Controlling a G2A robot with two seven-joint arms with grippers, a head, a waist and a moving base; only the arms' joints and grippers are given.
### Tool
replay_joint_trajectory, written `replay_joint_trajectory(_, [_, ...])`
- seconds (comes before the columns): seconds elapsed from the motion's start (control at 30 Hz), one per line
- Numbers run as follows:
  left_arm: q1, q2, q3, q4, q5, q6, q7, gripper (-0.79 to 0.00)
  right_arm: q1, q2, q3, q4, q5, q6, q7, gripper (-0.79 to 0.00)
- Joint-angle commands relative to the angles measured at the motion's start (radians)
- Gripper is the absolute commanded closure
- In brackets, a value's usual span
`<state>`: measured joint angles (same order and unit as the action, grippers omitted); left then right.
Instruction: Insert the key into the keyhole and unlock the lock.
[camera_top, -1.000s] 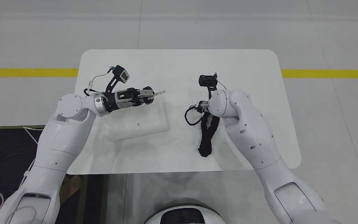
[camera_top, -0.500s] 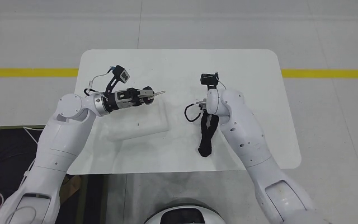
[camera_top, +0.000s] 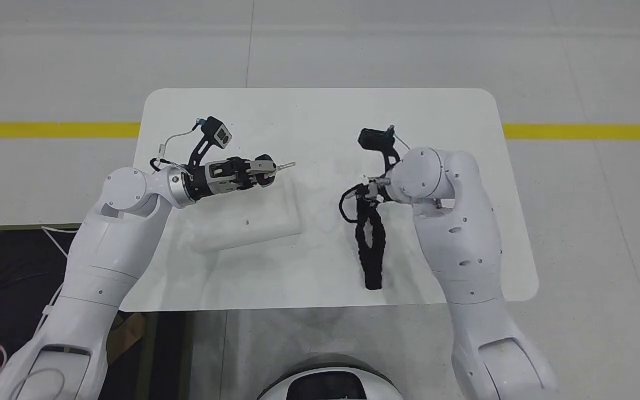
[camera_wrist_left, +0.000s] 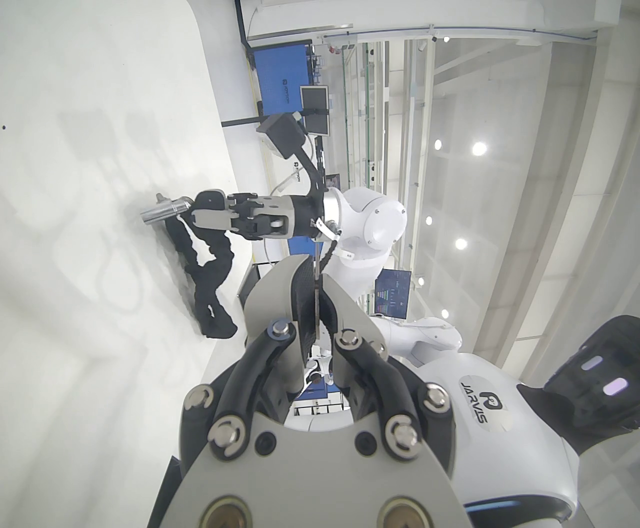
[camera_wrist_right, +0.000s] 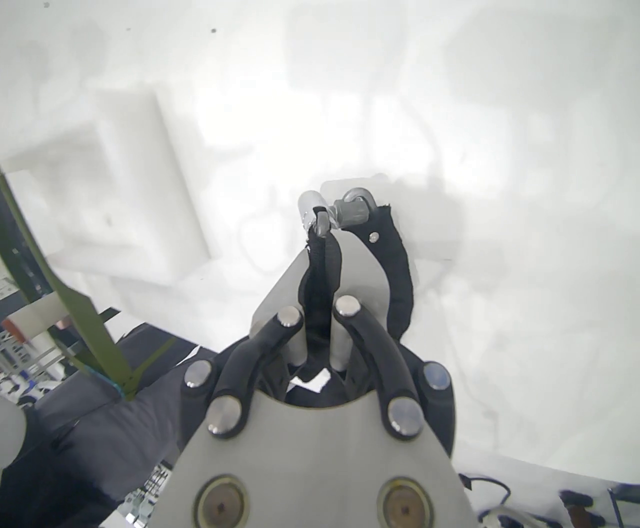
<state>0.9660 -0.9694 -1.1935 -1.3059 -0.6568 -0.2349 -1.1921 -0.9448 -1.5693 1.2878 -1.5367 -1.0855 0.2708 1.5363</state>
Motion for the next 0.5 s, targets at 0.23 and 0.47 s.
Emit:
replay_joint_trajectory(0.23, [0.0, 0.0, 0.0, 0.0, 0.0, 0.0, 0.0, 0.0, -0.003, 0.016, 0.03, 0.022, 0.122, -0.004, 0.0, 0.0])
replay_joint_trajectory(0.47, [0.0, 0.0, 0.0, 0.0, 0.0, 0.0, 0.0, 0.0, -0.176, 0.019, 0.169, -0.127, 0.513, -0.152, -0.163, 0.0])
